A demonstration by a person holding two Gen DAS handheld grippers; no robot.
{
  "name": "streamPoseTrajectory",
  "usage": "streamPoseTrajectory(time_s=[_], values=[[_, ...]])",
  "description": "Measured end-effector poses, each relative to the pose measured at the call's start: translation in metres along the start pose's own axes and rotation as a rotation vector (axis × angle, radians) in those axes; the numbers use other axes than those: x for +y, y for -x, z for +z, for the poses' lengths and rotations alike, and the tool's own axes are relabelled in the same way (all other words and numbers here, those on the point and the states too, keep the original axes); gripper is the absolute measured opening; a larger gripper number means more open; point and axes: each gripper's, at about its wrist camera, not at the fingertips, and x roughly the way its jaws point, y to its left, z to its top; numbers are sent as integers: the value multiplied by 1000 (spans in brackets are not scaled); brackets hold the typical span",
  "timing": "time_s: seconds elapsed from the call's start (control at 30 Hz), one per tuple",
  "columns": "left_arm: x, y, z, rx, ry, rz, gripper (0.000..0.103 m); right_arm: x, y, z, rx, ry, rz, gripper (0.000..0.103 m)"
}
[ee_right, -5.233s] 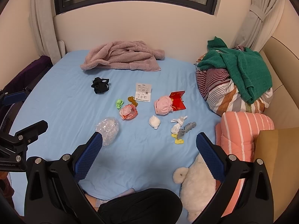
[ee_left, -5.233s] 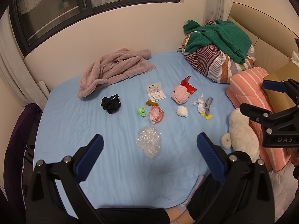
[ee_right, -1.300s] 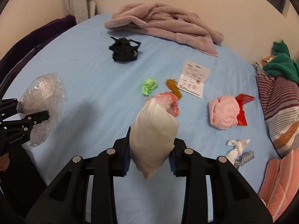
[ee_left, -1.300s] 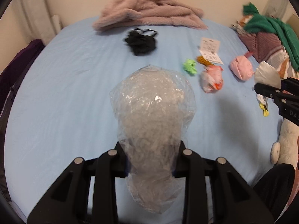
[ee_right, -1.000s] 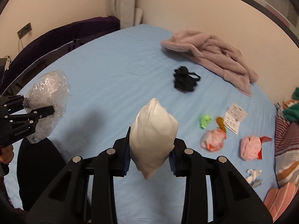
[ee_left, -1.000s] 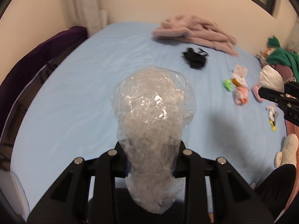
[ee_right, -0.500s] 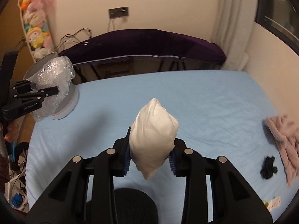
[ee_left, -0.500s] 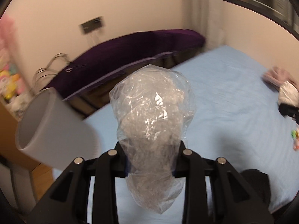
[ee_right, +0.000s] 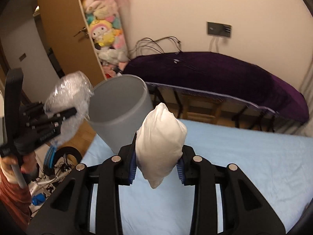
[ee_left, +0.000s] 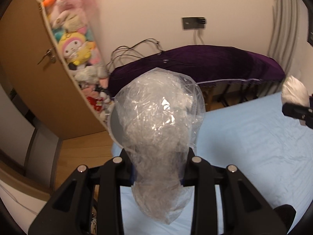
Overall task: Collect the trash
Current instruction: 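Carry the plastic bag and tissue in both grippers over the grey bin, then open the right gripper then the left gripper to drop both into the bin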
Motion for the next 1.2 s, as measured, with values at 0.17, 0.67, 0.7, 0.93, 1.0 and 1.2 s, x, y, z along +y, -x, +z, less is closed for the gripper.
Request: streamPoseTrajectory(time_s=[0.17, 0.67, 0.7, 0.93, 1.0, 1.2], values=[[32, -5, 14, 19, 48, 33, 32, 43, -26, 48, 7, 61, 40, 32], [60, -5, 38, 18, 63, 77, 34, 83, -83, 124, 48, 43, 53, 48], [61, -4, 39, 14, 62, 80, 34, 82, -85, 125, 49, 29, 53, 54], [70, -16, 44, 12, 77, 64, 34, 73, -92, 116, 48, -2, 40, 59], [70, -22, 44, 22, 84, 48, 34, 70, -92, 112, 53, 1, 22, 59], [66, -34, 48, 33, 89, -4, 61, 60, -87, 110, 56, -4, -29, 59]])
